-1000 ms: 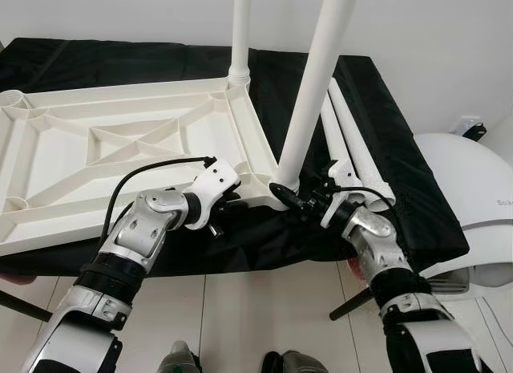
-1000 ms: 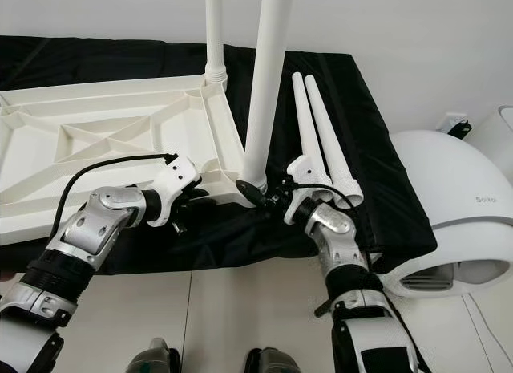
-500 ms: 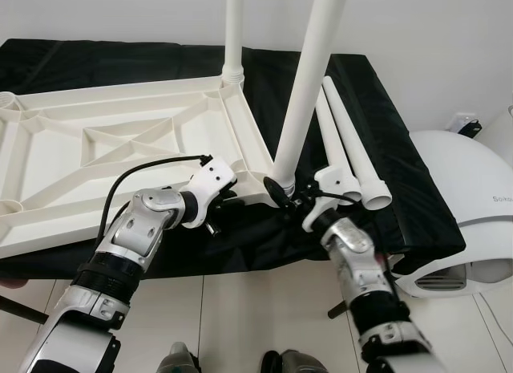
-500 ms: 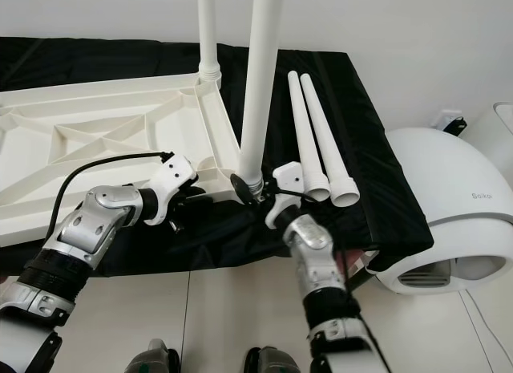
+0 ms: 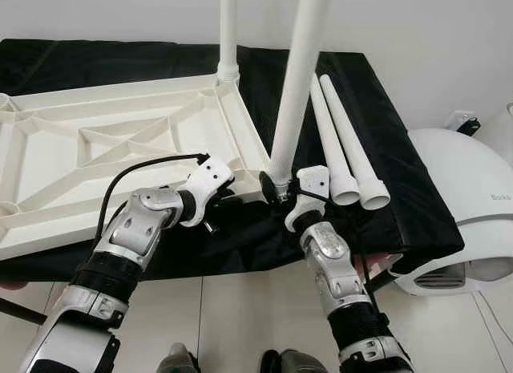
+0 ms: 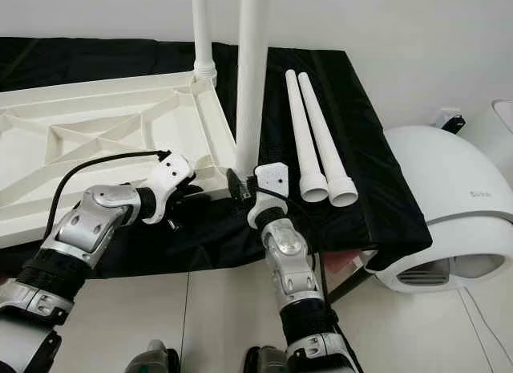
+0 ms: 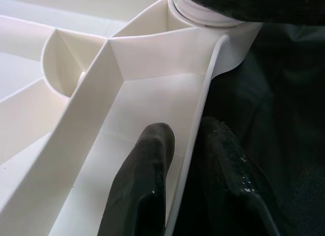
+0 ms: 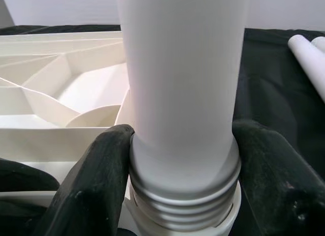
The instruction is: Building children table
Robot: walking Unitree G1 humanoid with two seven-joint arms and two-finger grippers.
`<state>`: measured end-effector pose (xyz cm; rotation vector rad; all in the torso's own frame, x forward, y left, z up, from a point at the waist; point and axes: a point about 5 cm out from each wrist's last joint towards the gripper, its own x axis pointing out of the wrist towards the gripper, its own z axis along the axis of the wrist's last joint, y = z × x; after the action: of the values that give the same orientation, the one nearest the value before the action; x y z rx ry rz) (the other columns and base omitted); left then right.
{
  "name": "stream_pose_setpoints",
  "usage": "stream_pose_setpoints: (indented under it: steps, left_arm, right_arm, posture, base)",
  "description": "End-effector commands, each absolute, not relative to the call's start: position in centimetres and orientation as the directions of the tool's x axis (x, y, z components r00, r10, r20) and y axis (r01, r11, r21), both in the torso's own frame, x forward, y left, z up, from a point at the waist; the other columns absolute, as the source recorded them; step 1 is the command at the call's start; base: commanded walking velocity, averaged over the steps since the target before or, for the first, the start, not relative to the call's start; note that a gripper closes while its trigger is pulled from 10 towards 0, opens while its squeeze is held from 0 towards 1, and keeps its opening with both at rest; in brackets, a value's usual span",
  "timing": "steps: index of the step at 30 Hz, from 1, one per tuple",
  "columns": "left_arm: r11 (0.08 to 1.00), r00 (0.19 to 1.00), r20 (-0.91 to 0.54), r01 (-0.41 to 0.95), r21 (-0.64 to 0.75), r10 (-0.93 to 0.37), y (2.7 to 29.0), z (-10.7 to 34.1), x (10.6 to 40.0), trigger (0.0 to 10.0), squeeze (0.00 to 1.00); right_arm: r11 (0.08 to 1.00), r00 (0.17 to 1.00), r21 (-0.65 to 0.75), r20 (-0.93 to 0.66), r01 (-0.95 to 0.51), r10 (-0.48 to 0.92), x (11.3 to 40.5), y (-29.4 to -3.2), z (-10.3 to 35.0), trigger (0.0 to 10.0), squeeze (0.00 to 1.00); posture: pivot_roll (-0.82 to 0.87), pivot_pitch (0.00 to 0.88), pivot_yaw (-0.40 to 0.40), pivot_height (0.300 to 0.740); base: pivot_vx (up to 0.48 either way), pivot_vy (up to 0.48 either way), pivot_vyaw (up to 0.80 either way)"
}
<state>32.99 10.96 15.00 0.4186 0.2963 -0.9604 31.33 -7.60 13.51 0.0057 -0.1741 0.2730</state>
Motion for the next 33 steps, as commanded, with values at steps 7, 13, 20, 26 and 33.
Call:
stream_pose_setpoints:
  steps: [7,13,20,26,33]
  left_arm:
    - [0.453,0.484,-0.44,0.873,0.181,-0.756,10.2,14.6,32.5,10.0,0.0]
    - [0.452,0.483,-0.438,0.874,0.182,-0.758,10.1,14.6,32.5,10.0,0.0]
    - [0.448,0.48,-0.436,0.875,0.182,-0.761,9.9,14.6,32.5,10.0,0.0]
    - [0.446,0.478,-0.435,0.877,0.18,-0.763,9.8,14.6,32.6,10.0,0.0]
    - [0.447,0.48,-0.435,0.876,0.182,-0.762,9.9,14.6,32.5,10.0,0.0]
  right_arm:
    - [0.97,0.967,0.066,0.117,-0.236,0.227,30.3,-6.1,12.6,0.0,0.0]
    - [0.973,0.973,0.062,0.078,-0.222,0.217,30.6,-7.4,12.1,10.0,1.0]
    - [0.957,0.955,0.035,0.09,-0.288,0.284,31.1,-9.0,12.1,10.0,1.0]
    - [0.922,0.919,0.008,0.088,-0.388,0.385,32.2,-10.9,12.3,10.0,1.0]
    - [0.84,0.837,-0.05,0.075,-0.54,0.543,34.1,-13.6,13.3,10.0,0.0]
  posture:
    - [0.03,0.091,-0.036,0.74]
    - [0.03,0.085,-0.034,0.74]
    - [0.02,0.08,-0.033,0.74]
    - [0.02,0.074,-0.034,0.74]
    - [0.02,0.067,-0.036,0.74]
  base:
    - [0.0,0.0,0.0]
    - [0.0,0.0,0.0]
    - [0.0,0.0,0.0]
    - [0.0,0.0,0.0]
    - [0.0,0.0,0.0]
